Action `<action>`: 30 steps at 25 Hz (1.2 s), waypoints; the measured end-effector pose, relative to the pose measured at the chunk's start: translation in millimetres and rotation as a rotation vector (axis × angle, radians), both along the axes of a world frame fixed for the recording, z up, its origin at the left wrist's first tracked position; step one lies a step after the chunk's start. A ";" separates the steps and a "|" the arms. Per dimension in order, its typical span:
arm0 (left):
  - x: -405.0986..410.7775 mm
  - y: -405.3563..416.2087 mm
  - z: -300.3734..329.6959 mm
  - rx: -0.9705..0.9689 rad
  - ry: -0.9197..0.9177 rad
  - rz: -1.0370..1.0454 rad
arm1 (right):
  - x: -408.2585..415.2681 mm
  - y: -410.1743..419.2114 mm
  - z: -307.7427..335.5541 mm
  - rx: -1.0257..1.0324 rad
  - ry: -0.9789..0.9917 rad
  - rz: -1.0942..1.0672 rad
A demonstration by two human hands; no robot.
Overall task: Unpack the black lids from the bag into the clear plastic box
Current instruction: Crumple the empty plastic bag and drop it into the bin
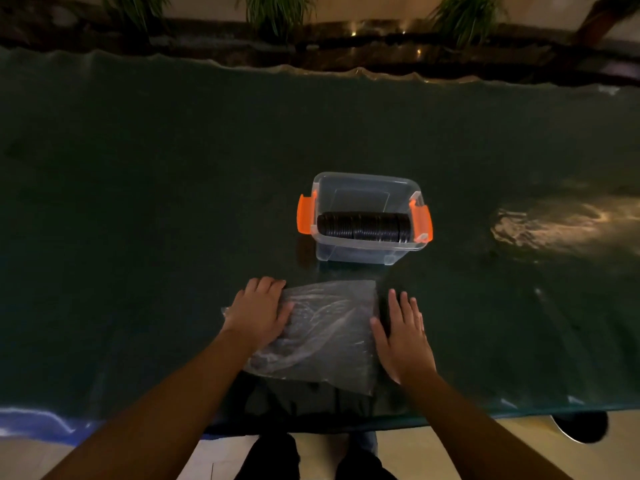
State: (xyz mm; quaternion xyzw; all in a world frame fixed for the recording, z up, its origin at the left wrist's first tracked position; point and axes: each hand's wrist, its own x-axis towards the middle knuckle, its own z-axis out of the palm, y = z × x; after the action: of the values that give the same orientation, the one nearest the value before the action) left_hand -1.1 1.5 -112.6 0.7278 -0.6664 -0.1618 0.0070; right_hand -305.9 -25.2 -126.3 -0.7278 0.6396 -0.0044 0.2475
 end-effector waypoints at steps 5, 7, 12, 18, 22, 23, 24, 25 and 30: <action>-18.1 -52.5 31.1 0.271 -0.021 -0.084 | -23.1 35.5 24.6 0.012 -0.205 -0.088; -21.9 -55.6 36.5 0.298 -0.012 -0.112 | -32.2 47.5 34.9 0.012 -0.254 -0.130; -24.2 -45.2 39.1 0.356 0.048 -0.098 | -39.6 73.2 51.3 -0.044 -0.399 -0.064; -30.2 -27.8 75.7 0.205 0.353 -0.048 | -35.0 83.6 70.6 0.098 -0.552 -0.012; -29.3 -11.6 134.4 -0.012 0.757 0.149 | -14.5 81.0 87.4 0.304 -0.643 0.029; -27.7 -10.2 151.1 -0.056 0.854 0.184 | -5.5 77.1 92.8 0.332 -0.700 -0.022; -25.2 -8.7 168.3 -0.102 0.941 0.218 | 5.0 72.0 100.1 0.364 -0.774 -0.132; -22.6 -7.1 183.9 -0.150 1.025 0.269 | 15.1 64.3 106.2 0.418 -0.878 -0.281; -8.4 10.3 246.3 -0.376 1.262 0.498 | 49.8 6.2 169.5 0.668 -1.350 -0.318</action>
State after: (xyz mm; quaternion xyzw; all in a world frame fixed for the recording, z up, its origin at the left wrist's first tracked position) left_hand -9.5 11.8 133.6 0.6123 -0.3654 -0.4288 0.5547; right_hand -256.0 -19.0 43.1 -0.3531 0.4140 -0.2899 0.7873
